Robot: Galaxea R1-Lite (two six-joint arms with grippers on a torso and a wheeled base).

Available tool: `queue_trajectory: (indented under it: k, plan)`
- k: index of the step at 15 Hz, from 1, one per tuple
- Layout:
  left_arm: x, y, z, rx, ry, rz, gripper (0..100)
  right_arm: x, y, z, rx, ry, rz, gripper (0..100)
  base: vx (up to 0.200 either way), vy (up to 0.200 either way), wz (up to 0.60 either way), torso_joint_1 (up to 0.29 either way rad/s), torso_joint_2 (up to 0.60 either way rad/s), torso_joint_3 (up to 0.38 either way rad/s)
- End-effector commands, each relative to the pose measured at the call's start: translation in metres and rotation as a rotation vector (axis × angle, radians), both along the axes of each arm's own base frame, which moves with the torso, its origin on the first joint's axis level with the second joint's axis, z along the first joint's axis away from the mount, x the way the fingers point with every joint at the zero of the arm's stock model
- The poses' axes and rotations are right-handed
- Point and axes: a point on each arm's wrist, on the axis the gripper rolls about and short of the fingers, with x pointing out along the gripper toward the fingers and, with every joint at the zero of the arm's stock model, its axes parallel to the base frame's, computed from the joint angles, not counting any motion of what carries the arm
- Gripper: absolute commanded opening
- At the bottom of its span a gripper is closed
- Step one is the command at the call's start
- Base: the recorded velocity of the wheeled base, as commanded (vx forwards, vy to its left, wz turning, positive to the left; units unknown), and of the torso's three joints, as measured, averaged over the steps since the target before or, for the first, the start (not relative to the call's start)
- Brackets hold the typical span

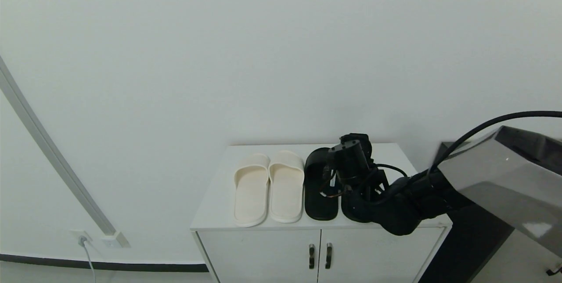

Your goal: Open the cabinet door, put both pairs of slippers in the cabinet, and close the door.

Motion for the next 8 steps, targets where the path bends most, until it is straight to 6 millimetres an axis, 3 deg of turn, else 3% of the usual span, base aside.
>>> queue_trajectory:
  k: [1,8]
  plan:
    - [0.0,0.0,0.0,0.0,0.001,0.001,0,0.011,0.001,-0.012,-0.018,0.012,-0.008,100,0.0,0.0,0.0,0.0,0.0,0.0]
    - [0.0,0.0,0.0,0.0,0.001,0.001,0,0.036,0.011,-0.035,-0.071,-0.051,0.016,100,0.0,0.0,0.0,0.0,0.0,0.0]
